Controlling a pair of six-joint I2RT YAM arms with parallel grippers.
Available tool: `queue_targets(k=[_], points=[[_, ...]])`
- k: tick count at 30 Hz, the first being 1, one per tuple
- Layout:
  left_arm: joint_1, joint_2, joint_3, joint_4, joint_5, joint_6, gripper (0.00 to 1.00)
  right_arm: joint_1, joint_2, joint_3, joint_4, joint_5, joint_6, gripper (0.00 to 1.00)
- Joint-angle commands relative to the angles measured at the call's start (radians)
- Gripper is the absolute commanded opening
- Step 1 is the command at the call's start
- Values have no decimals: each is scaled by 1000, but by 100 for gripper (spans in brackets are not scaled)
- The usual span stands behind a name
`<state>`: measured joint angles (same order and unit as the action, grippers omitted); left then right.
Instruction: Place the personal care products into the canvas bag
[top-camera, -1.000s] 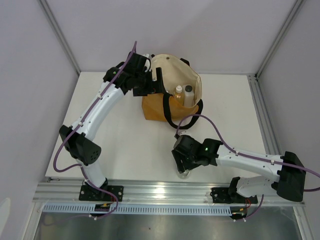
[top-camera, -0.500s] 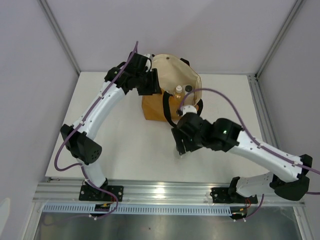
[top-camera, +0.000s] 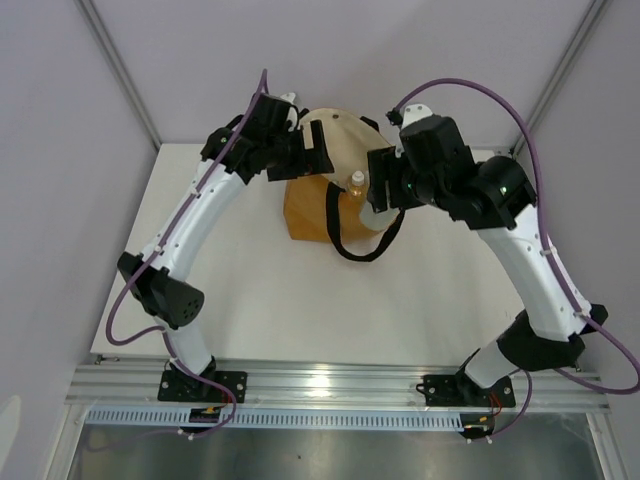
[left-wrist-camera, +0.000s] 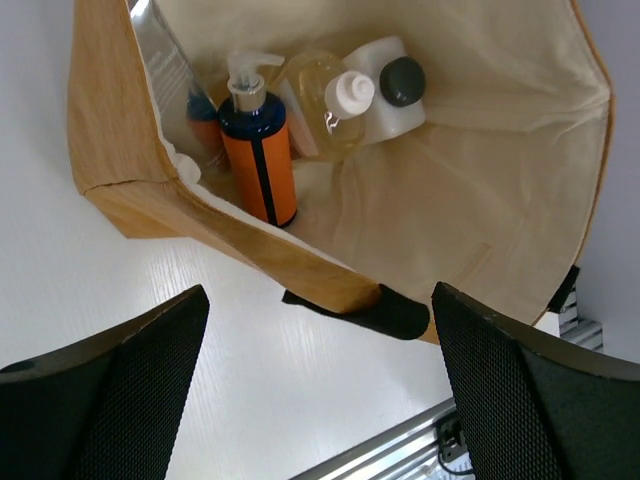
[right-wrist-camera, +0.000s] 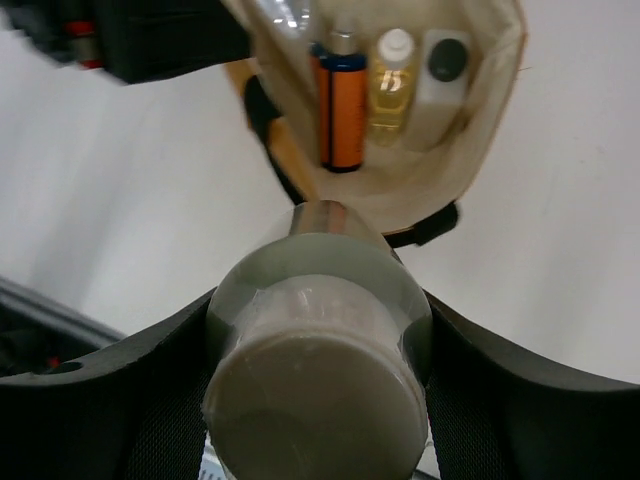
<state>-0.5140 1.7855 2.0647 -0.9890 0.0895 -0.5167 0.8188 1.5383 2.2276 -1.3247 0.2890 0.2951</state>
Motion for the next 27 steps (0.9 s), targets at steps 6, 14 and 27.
queue_targets(k=[6,14,27], points=[[-9,38,100,7,-5,-66,96,-207,126,127,194,-93,-186,0],[-11,63,26,-26,-10,-22,86,-239,210,124,346,-132,-221,0],[-9,-130,-250,24,-37,17,26,-236,158,-275,559,-195,-235,0]])
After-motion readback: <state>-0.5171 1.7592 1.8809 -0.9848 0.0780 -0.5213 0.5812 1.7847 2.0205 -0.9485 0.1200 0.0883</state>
